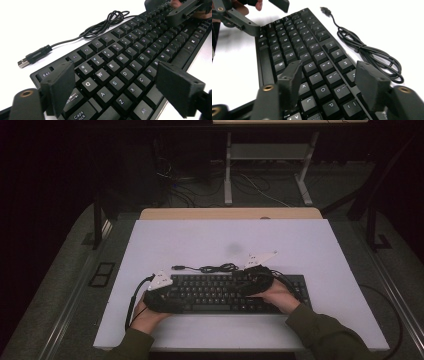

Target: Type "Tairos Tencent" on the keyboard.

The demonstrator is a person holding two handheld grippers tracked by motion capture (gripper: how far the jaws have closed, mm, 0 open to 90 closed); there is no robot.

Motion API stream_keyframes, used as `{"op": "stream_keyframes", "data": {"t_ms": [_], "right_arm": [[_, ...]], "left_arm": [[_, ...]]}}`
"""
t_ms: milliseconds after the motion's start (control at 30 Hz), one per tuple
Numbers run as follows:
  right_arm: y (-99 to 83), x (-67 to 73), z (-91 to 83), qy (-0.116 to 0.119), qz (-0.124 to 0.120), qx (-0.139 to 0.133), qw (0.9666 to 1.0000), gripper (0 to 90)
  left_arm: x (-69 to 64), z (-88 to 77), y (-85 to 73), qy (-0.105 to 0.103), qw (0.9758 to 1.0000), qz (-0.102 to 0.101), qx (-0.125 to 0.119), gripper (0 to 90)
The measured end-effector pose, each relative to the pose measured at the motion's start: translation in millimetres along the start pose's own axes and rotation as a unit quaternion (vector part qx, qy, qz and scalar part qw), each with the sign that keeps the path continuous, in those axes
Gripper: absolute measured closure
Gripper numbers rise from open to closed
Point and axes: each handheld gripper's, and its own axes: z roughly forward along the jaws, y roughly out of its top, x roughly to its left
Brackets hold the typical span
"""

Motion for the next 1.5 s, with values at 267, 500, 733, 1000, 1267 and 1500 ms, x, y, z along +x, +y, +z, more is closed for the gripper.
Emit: {"op": "stream_keyframes", "data": {"t_ms": [267, 500, 733, 1000, 1267, 1500], "right_arm": [[-0.8, -2.9, -1.3, -0.012, 0.008, -0.009, 0.9999, 28.6], [-2.1, -4.0, -0.1, -0.026, 0.009, -0.010, 0.9996, 26.4], [-2.7, -4.7, 0.4, -0.031, 0.011, -0.010, 0.9994, 25.6], [-3.2, -5.3, 1.0, -0.035, 0.008, -0.009, 0.9993, 24.3], [-3.3, -4.6, 1.5, -0.037, 0.008, -0.008, 0.9992, 23.6], [-3.4, -4.4, 1.5, -0.038, 0.008, -0.008, 0.9992, 23.3]], "left_arm": [[1.5, -0.4, -0.6, -0.001, 1.0000, -0.001, 0.005, 35.4], [3.2, 0.6, -1.0, -0.004, 0.9999, -0.005, 0.013, 58.3], [6.2, 4.2, 1.1, -0.011, 0.9996, -0.012, 0.024, 83.0], [6.5, 7.7, 1.9, -0.027, 0.9990, -0.019, 0.032, 89.0], [5.1, 13.5, 2.1, -0.032, 0.9985, -0.013, 0.042, 89.0], [4.2, 15.6, 1.7, -0.028, 0.9985, -0.011, 0.045, 89.0]]}}
